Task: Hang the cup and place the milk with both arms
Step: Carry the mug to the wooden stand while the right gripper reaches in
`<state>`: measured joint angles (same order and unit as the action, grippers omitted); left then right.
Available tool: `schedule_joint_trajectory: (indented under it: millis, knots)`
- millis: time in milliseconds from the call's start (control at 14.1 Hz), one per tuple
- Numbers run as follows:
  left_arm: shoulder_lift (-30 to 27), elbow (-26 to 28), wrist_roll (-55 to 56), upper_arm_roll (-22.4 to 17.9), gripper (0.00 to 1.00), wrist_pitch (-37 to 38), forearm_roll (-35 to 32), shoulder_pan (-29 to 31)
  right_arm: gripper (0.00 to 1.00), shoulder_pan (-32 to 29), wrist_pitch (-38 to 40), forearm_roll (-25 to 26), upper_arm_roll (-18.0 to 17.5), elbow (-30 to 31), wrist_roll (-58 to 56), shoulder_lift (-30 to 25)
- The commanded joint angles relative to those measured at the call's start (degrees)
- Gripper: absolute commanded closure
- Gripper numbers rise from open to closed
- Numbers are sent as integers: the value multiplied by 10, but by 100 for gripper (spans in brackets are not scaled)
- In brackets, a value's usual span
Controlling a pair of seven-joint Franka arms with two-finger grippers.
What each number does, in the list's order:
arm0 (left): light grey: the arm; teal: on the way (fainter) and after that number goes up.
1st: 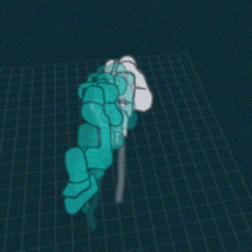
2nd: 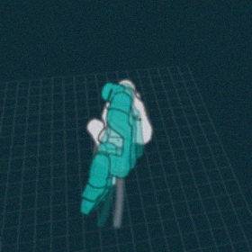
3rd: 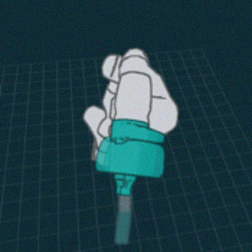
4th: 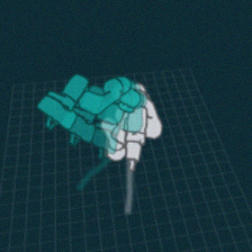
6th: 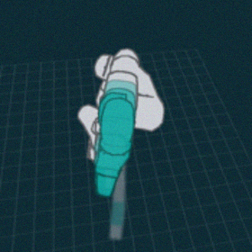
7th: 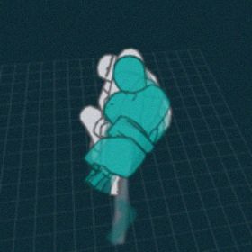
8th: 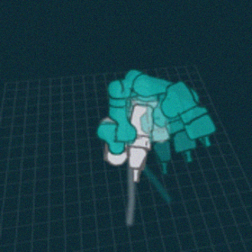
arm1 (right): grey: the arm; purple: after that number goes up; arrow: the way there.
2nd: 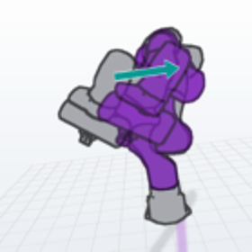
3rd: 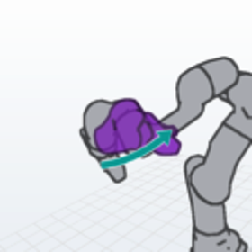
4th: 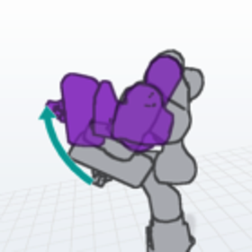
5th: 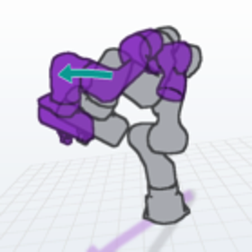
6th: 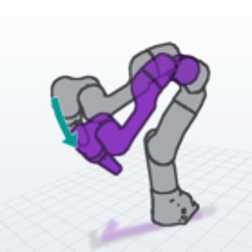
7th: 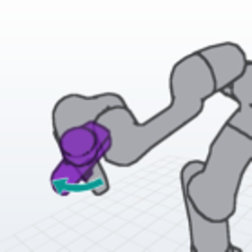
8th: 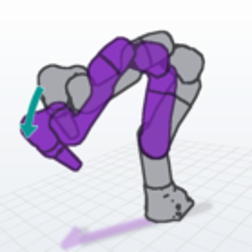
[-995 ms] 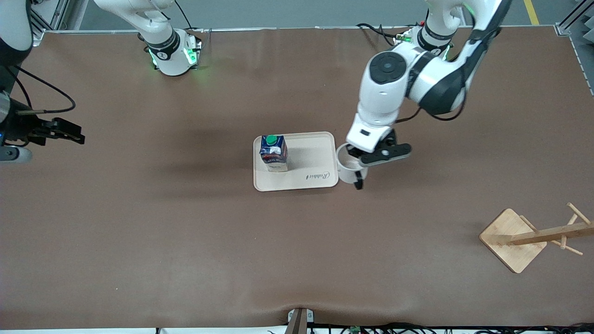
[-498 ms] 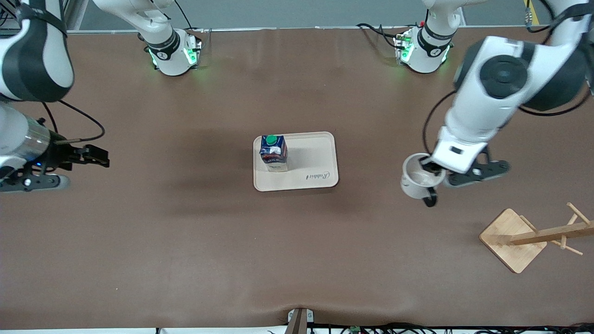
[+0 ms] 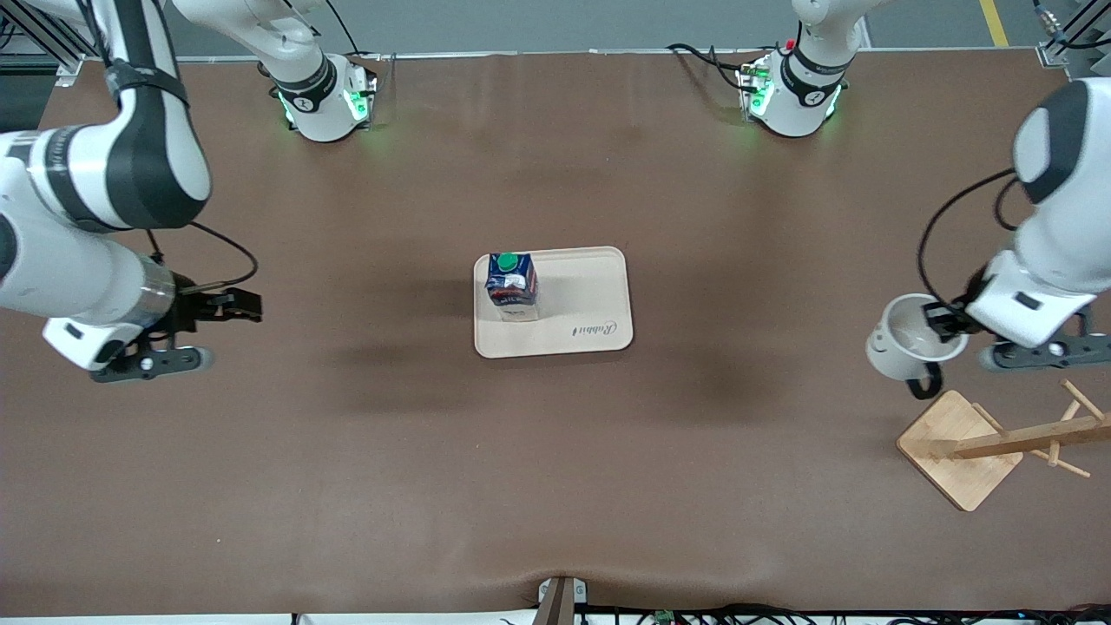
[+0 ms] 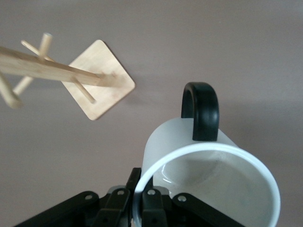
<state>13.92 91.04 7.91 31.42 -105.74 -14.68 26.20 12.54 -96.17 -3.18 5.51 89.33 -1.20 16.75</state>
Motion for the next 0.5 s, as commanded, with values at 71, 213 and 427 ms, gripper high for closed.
schedule_joint_trajectory:
  millis: [71,213,427]
  knots:
    - [24,-28,-90,7,100,2,10,40,0,86,3,-24,4,3,139,-5]
    - [32,-28,-144,7,100,0,15,69,0,132,1,-24,4,4,198,-6]
    - [34,-28,-215,7,100,-12,16,101,0,210,-36,-24,5,9,264,-4]
